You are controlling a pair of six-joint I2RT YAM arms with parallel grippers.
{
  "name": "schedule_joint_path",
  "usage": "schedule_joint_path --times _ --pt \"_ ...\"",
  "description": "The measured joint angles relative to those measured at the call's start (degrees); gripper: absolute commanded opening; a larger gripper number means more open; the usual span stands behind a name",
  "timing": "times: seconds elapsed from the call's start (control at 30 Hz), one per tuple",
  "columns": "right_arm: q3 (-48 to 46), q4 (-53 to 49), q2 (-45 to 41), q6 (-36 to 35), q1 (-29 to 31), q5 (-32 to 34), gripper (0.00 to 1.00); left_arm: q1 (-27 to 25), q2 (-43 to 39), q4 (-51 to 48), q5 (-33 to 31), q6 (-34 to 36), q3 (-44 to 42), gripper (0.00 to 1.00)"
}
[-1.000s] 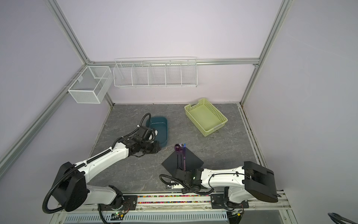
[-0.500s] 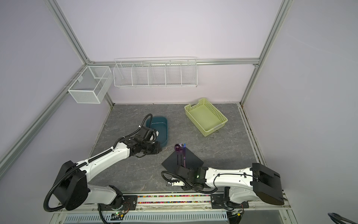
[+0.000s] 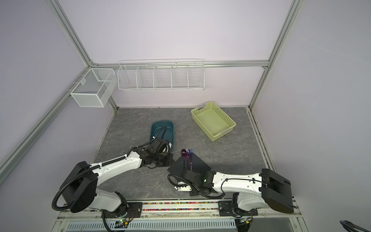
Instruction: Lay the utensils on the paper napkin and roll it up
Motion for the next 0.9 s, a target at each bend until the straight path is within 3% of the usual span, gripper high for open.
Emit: schedule_joint_path --times 0.33,0.9 --pt "0.26 0.0 -0.24 -0.02 -2.29 -0.87 0.07 -6.32 5.35 10.16 2.51 -9.07 -4.72 0.0" --pt "1.18 0.13 -0.35 -0.61 -4.17 -1.6 0.06 -6.86 7.3 11.89 2.47 -11.74 -5.73 0.0"
